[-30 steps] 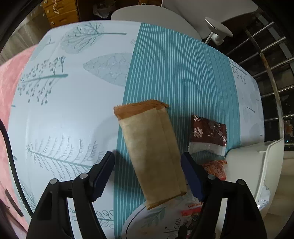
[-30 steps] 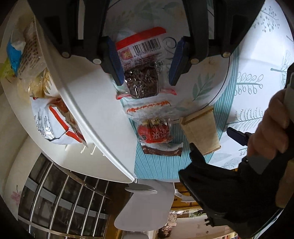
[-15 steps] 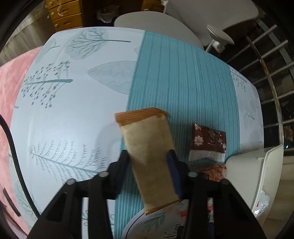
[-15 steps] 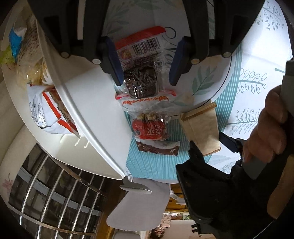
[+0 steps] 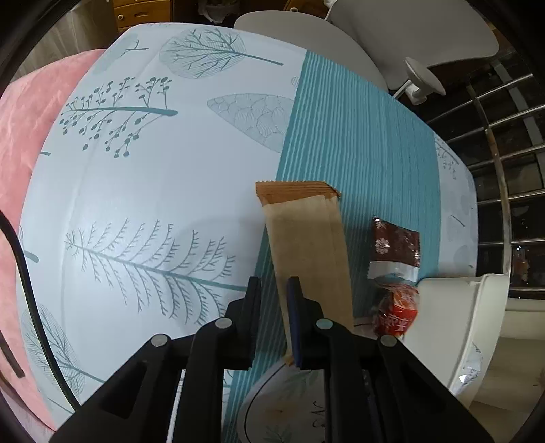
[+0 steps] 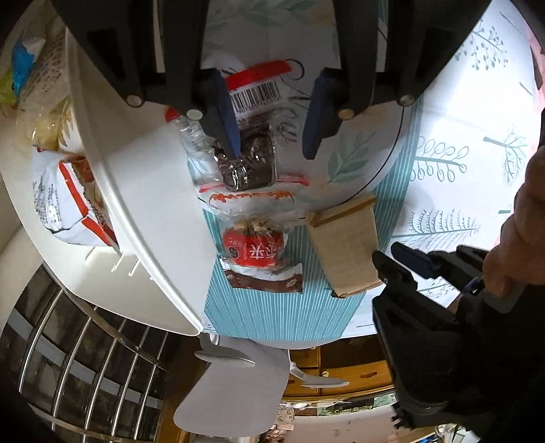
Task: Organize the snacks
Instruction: 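Grasp the brown paper packet with the left tool while the right tool grasps the dark date-cake packet, then lift the brown paper packet with the left tool while the right tool lifts the date-cake packet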
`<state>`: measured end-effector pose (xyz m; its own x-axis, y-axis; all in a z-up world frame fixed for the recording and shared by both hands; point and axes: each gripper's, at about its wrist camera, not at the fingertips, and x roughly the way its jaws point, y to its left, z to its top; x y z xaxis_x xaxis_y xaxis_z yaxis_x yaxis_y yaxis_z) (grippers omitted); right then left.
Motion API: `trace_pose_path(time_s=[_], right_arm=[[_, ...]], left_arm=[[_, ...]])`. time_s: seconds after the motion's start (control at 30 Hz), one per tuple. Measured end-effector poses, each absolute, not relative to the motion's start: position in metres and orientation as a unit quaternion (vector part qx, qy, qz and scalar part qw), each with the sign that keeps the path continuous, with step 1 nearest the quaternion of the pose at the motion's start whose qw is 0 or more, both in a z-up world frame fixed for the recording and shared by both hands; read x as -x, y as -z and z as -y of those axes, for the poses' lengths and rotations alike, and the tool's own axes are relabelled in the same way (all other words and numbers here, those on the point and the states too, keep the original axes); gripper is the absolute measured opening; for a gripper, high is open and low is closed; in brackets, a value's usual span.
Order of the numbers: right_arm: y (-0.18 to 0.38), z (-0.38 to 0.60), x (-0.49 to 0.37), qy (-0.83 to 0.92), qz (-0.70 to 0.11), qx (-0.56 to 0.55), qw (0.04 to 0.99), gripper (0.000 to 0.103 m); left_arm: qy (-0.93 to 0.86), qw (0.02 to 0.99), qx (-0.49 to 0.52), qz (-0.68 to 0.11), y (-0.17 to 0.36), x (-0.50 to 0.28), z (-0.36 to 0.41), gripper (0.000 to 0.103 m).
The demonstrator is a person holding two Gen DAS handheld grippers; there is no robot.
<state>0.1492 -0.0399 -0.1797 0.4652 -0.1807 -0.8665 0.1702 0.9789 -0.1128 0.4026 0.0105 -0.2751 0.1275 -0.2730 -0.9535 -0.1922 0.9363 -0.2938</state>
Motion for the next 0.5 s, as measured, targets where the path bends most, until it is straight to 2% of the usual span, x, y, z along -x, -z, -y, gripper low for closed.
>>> trace_pose_path(time_s=[0.03, 0.1, 0.13, 0.3, 0.5], right_arm=[[0.179, 0.042, -0.149, 0.108, -0.507, 0.002, 0.855, 0.038], [0.177, 0.044, -0.147, 0.118, -0.505, -0.003, 0.855, 0.038], [0.177, 0.045, -0.147, 0.124, -0.503, -0.001, 0.855, 0.038], [0.179, 0.043, -0.150, 0.152, -0.492, 0.025, 0.857, 0.039], [0.182, 0.040, -0.154, 0.175, -0.486, 0.030, 0.856, 0.042]], left_arm=[[0.031, 0.732, 0.176, -0.658, 0.273, -0.403, -0.009, 0.019], [0.038, 0.734, 0.178, -0.654, 0.269, -0.403, -0.007, 0.034], [0.041, 0.735, 0.176, -0.654, 0.268, -0.404, -0.004, 0.036], [0.044, 0.726, 0.152, -0.669, 0.271, -0.413, 0.015, 0.063], [0.038, 0.717, 0.126, -0.684, 0.280, -0.421, 0.031, 0.064]])
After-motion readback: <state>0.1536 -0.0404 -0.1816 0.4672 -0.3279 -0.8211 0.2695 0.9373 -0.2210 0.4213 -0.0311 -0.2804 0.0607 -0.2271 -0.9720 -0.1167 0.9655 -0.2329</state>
